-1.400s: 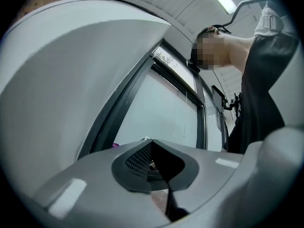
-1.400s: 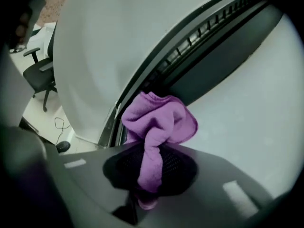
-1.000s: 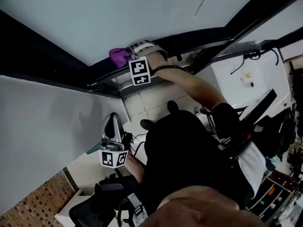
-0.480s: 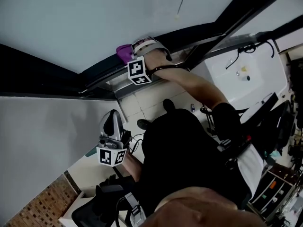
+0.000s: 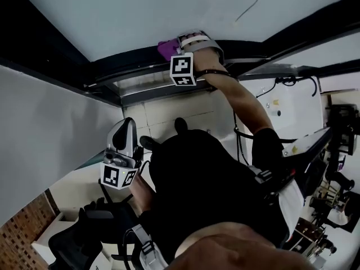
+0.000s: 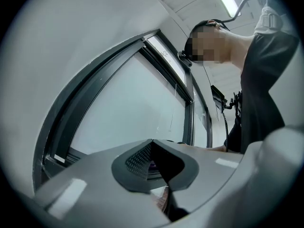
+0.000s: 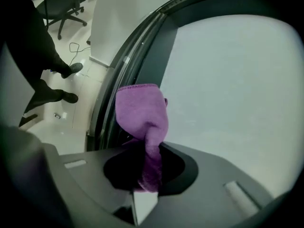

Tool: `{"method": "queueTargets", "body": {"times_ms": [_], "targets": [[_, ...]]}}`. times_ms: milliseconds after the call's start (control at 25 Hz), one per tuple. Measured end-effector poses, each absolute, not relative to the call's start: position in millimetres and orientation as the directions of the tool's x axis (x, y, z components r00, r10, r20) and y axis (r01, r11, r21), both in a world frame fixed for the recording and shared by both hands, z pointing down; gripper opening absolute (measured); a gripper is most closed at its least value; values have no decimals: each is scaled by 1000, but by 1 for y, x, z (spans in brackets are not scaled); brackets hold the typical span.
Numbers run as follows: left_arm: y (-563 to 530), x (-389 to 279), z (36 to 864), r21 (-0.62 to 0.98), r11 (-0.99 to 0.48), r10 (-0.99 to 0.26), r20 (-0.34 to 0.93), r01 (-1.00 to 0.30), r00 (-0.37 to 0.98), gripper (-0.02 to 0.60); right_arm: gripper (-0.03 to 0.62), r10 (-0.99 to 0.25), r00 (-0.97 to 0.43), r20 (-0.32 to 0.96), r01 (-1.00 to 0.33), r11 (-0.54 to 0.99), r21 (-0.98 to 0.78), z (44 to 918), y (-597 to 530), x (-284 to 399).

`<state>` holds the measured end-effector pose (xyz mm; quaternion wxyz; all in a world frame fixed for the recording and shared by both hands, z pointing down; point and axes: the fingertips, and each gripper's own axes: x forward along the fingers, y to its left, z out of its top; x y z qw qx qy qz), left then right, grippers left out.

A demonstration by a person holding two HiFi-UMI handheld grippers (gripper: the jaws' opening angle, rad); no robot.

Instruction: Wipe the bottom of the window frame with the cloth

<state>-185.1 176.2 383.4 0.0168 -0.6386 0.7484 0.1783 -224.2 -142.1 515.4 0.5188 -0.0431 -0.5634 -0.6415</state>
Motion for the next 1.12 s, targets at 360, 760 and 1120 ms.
{"method": "queueTargets", "body": {"times_ms": [360, 760, 1120], "targets": [[188, -193, 384, 256, 135, -939, -274, -957, -206, 0, 60, -378, -392, 839, 804, 302, 512, 493, -119, -208], [196, -192, 390, 271, 132, -937, -281, -954, -209, 0, 60, -505, -354, 788, 889, 79, 450, 509, -121, -189], [169, -184, 391, 263, 77, -957, -252, -962, -145, 0, 61, -42, -320, 947, 911, 261, 319, 511, -7, -67]]}}
